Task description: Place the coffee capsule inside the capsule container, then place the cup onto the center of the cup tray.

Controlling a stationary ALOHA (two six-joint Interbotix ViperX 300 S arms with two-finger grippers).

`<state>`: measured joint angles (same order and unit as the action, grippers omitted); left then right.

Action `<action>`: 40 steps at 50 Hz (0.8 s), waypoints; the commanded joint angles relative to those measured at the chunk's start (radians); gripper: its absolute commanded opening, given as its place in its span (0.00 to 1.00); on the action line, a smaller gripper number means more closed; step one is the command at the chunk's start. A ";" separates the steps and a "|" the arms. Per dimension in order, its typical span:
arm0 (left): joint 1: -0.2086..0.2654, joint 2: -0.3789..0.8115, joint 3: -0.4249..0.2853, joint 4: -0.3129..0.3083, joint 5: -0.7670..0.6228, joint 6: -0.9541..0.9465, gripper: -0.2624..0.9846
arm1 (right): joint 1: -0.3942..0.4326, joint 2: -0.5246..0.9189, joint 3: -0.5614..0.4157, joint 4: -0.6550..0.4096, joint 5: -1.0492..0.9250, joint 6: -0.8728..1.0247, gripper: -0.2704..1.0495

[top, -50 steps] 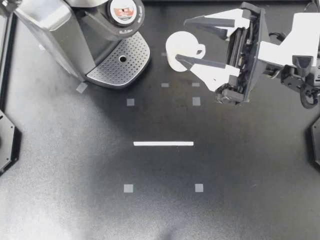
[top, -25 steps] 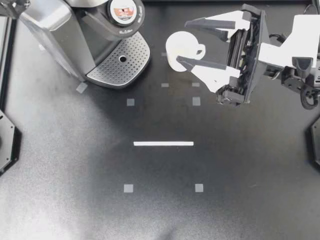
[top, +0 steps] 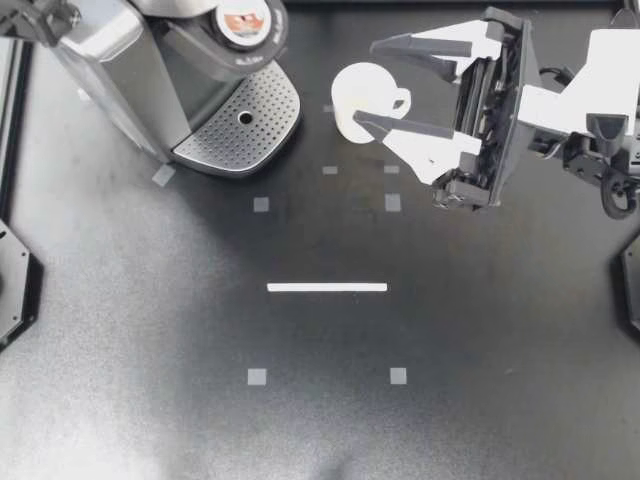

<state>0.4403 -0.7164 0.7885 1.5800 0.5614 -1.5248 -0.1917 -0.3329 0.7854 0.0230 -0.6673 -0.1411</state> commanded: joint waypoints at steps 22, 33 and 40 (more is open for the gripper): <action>0.000 0.029 -0.041 0.011 -0.224 -0.018 0.33 | 0.003 -0.015 0.003 -0.002 -0.035 0.002 0.77; 0.000 0.055 -0.044 0.011 -0.322 -0.066 0.33 | 0.005 -0.014 0.006 -0.002 -0.044 0.002 0.77; 0.000 0.069 -0.043 0.009 -0.356 -0.097 0.33 | 0.005 -0.014 0.006 -0.002 -0.046 0.002 0.77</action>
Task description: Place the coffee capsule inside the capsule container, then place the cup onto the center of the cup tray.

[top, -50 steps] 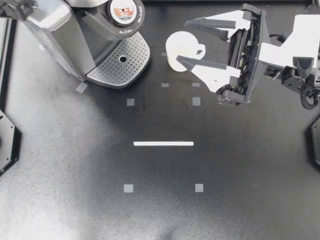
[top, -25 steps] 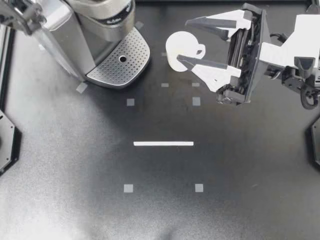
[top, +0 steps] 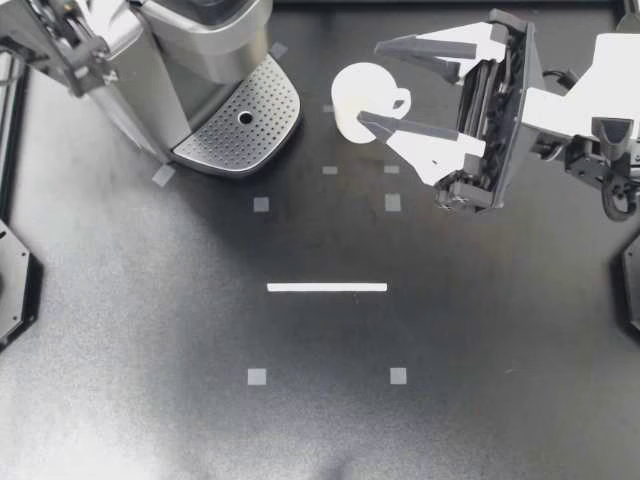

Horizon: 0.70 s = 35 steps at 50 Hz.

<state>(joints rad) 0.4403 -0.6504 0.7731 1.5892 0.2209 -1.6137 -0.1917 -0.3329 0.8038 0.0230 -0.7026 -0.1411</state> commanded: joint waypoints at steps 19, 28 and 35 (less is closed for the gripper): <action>0.000 0.015 -0.012 -0.008 -0.124 -0.044 0.33 | 0.005 -0.009 -0.006 0.002 -0.011 0.002 0.77; 0.000 0.052 -0.009 -0.032 -0.137 -0.043 0.33 | 0.005 -0.014 -0.006 0.000 -0.009 0.002 0.77; -0.002 0.084 -0.009 -0.040 -0.141 -0.043 0.33 | 0.005 -0.017 -0.003 0.002 -0.011 0.002 0.77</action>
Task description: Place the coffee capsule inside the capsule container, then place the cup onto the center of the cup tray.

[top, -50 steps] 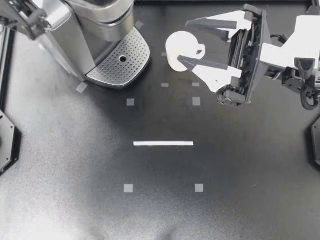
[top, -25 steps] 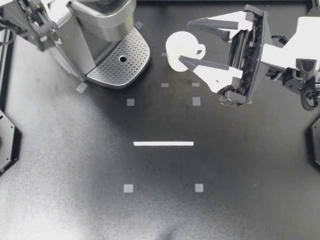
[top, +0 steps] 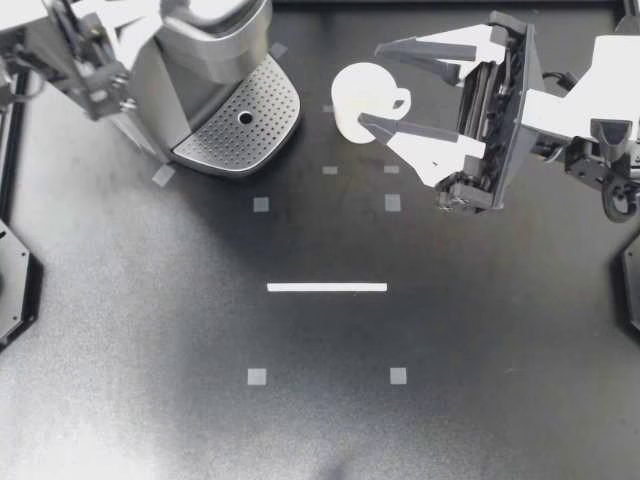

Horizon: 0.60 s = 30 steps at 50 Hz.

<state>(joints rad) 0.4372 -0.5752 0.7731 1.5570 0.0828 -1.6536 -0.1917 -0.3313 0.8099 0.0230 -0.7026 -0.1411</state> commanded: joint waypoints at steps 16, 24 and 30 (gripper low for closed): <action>-0.008 -0.003 -0.092 0.018 0.041 0.052 0.33 | 0.003 -0.031 -0.002 0.008 -0.002 0.002 0.77; -0.008 -0.035 -0.137 0.021 0.098 0.129 0.33 | -0.044 -0.061 -0.005 0.040 0.118 -0.002 0.77; -0.008 -0.061 -0.155 0.021 0.167 0.192 0.33 | -0.123 -0.098 -0.034 0.040 0.351 -0.012 0.77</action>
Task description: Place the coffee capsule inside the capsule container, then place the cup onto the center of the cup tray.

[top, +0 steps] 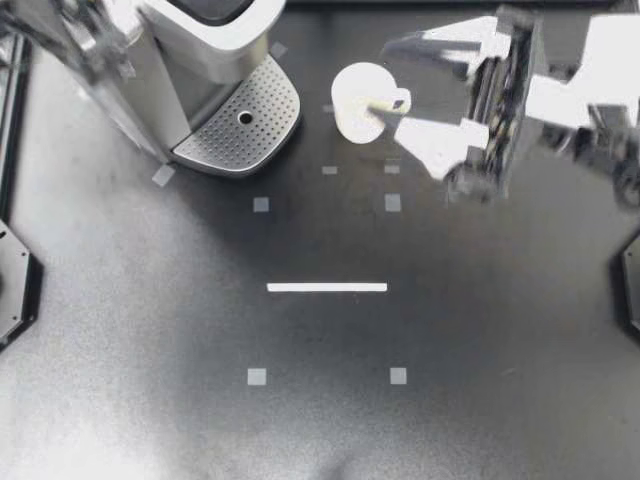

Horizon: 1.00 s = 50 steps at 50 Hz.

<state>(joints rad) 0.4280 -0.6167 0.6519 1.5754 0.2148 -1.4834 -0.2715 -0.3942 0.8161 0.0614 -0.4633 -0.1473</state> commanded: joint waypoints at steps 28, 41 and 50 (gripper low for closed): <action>-0.144 -0.055 -0.084 -0.454 0.580 0.617 0.33 | -0.249 0.184 -0.449 -0.084 1.167 -0.215 0.75; -0.252 -0.098 -0.187 -0.744 0.749 0.808 0.33 | -0.325 0.298 -0.500 0.052 1.267 -0.403 0.74; -0.264 -0.121 -0.198 -0.851 0.718 0.879 0.33 | -0.383 0.354 -0.491 0.192 1.267 -0.581 0.74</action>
<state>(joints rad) 0.1687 -0.7286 0.4801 0.7532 0.9541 -0.6182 -0.6320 -0.0445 0.3421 0.2056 0.8069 -0.6857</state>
